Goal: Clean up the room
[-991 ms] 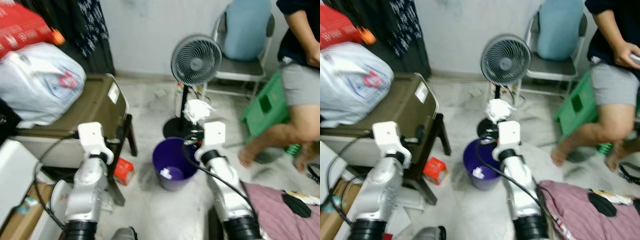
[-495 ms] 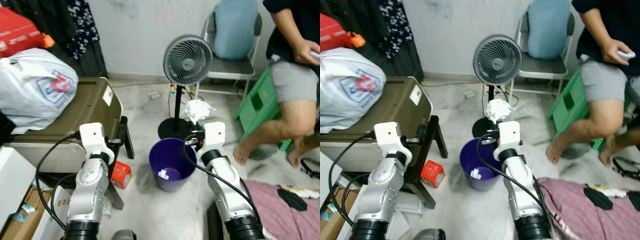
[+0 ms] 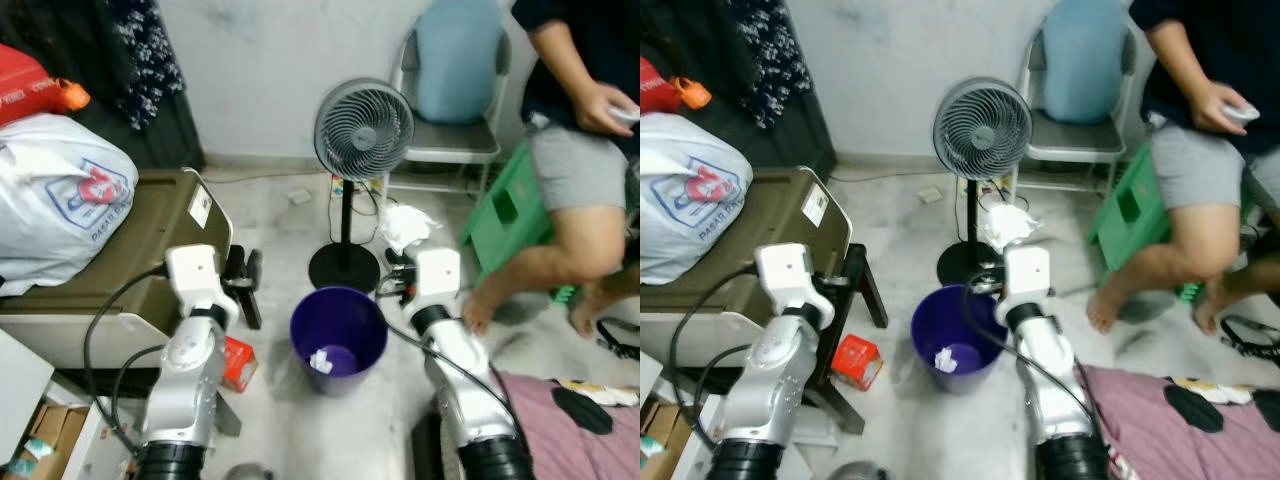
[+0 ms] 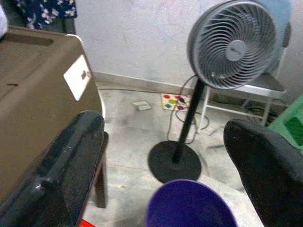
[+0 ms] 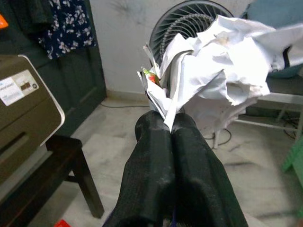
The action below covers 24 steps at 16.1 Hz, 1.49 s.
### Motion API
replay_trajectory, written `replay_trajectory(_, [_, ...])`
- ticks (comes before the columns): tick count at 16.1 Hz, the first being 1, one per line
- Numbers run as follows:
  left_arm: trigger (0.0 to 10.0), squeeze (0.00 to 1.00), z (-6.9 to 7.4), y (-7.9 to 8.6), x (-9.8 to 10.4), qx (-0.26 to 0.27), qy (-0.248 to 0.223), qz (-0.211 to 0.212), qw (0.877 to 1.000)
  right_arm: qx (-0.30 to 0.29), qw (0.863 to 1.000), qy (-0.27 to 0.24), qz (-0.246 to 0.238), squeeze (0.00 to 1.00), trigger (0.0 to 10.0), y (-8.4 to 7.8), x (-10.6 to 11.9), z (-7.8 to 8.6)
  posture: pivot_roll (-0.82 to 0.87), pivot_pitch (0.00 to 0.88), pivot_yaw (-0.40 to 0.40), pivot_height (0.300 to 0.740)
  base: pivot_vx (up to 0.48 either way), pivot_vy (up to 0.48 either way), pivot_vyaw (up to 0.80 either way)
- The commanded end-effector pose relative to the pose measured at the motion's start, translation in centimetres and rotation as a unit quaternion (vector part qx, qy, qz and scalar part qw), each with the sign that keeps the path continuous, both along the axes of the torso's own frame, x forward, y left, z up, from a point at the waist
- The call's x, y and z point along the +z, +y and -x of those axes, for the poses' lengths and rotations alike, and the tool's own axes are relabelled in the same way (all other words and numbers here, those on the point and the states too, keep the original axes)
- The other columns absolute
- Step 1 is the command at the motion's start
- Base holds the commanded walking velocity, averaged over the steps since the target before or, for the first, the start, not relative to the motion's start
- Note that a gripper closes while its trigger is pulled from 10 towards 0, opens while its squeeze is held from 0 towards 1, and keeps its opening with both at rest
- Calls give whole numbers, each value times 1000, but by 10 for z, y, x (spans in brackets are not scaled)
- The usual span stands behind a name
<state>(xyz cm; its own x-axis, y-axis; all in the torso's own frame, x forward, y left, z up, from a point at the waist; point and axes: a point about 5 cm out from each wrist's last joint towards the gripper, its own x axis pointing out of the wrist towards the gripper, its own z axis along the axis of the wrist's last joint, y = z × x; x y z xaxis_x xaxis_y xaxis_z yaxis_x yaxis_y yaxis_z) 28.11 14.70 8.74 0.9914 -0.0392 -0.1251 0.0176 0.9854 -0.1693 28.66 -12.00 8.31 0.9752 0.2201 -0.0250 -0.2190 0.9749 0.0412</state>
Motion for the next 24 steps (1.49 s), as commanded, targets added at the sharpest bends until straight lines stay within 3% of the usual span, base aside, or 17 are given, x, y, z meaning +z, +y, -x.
replay_trajectory(1, [10000,0,1,10,0,17,1,-5,1000,13,1000,-9,-6,0,10000,11,6,-3,17,0,16,740,259,0,0])
replay_trajectory(10, [10000,0,0,11,-1,22,5,-11,1000,14,1000,-10,-5,0,10000,11,7,-4,17,0,17,740,145,0,0])
replay_trajectory(21, [10000,0,0,11,-1,21,6,-11,1000,14,1000,-9,-4,0,10000,11,7,-4,16,0,16,740,0,0,773])
replay_trajectory(24, [10000,0,0,10,0,19,5,-10,1000,11,1000,-7,-6,0,10000,10,7,-4,16,0,16,740,0,0,0])
